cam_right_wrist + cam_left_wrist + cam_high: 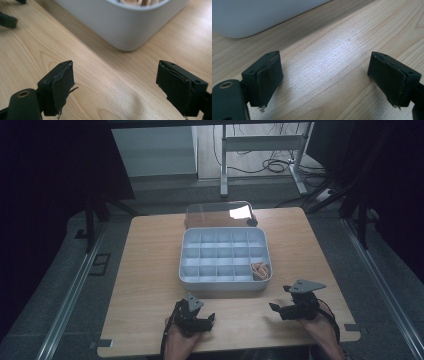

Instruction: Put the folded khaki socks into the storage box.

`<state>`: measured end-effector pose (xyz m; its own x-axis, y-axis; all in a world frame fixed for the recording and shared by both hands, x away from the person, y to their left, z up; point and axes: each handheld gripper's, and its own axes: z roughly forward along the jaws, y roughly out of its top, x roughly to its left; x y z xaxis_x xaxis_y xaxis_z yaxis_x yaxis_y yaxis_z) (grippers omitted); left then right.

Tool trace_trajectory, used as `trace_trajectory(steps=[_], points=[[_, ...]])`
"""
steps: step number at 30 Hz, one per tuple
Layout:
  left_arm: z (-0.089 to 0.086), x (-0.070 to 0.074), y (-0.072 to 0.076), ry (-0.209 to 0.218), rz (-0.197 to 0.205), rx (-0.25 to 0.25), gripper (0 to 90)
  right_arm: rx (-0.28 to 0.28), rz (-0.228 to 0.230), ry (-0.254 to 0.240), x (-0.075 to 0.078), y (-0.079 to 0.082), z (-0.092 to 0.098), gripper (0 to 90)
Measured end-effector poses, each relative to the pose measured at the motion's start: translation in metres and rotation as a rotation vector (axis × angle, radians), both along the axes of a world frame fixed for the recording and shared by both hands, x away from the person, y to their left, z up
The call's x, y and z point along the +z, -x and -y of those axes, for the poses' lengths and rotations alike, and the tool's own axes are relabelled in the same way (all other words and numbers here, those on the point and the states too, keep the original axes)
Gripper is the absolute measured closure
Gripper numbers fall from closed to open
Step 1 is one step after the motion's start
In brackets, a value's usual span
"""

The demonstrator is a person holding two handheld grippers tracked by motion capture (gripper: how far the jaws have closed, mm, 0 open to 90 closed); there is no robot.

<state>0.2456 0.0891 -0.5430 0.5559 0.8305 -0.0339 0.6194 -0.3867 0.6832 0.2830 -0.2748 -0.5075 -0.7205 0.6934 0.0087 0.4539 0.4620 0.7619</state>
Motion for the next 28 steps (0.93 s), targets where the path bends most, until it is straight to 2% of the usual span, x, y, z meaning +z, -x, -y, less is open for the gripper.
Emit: trace_trajectory(steps=[9, 16, 28], points=[[0.000, 0.000, 0.000, 0.000, -0.001, 0.000, 12.4, 0.000, -0.016, 0.032, -0.019, 0.001, -0.004, 14.2], [0.000, 0.000, 0.000, 0.000, 0.000, 0.001, 12.4, 0.024, -0.035, 0.051, -0.033, -0.001, -0.008, 13.0], [0.000, 0.000, 0.000, -0.001, 0.000, 0.002, 12.2, 0.037, -0.041, 0.055, -0.035, -0.001, -0.008, 9.6]])
